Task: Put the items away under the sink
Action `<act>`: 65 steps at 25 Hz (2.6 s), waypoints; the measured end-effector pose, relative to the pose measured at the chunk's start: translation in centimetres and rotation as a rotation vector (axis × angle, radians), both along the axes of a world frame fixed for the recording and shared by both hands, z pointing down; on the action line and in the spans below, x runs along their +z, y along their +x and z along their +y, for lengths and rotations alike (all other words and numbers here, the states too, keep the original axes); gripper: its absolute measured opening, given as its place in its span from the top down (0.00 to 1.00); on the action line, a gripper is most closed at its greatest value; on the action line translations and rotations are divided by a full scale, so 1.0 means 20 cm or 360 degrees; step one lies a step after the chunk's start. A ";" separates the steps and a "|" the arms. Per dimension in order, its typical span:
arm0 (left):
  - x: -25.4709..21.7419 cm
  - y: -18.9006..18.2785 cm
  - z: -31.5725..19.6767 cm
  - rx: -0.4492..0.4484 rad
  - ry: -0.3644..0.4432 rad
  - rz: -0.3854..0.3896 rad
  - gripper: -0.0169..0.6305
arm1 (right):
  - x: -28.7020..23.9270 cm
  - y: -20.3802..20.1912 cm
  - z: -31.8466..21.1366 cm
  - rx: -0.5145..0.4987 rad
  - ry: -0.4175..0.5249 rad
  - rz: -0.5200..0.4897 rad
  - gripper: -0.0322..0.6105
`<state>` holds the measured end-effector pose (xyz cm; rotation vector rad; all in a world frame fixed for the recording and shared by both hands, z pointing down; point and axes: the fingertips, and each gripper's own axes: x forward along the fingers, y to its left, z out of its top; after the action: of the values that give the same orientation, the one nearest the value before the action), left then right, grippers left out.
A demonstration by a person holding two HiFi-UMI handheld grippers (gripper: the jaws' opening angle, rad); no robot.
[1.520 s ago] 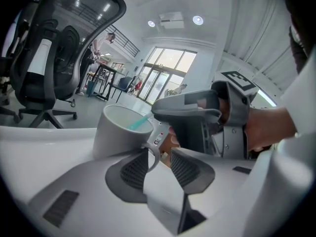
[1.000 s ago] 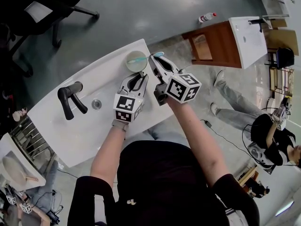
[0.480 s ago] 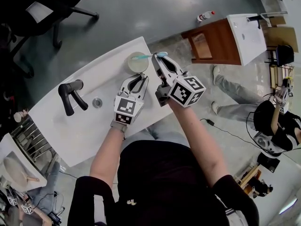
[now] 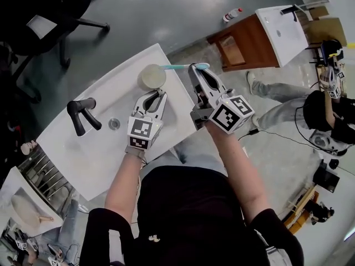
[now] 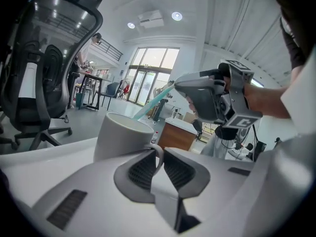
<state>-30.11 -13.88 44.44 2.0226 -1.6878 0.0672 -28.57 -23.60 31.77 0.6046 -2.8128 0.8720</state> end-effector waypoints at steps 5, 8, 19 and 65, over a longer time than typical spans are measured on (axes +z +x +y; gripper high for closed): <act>-0.03 0.06 0.03 0.0056 -0.0010 -0.0043 0.88 | -0.14 0.23 -0.04 0.0176 -0.0021 -0.0062 0.88; -0.05 0.13 0.05 0.0088 -0.0009 -0.0066 0.88 | -0.19 0.39 -0.06 0.0261 -0.0018 -0.0098 0.88; -0.21 0.65 0.23 0.0147 0.0035 -0.0098 0.88 | -0.25 1.17 0.10 0.0428 0.0012 -0.0136 0.88; -0.36 1.60 0.98 0.0982 0.0075 -0.0110 0.88 | 0.06 2.37 1.18 0.1103 -0.0064 -0.0213 0.88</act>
<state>1.93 5.78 37.19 2.5271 -1.0490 0.3104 18.88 -0.06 33.07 1.6188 -2.6937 1.0886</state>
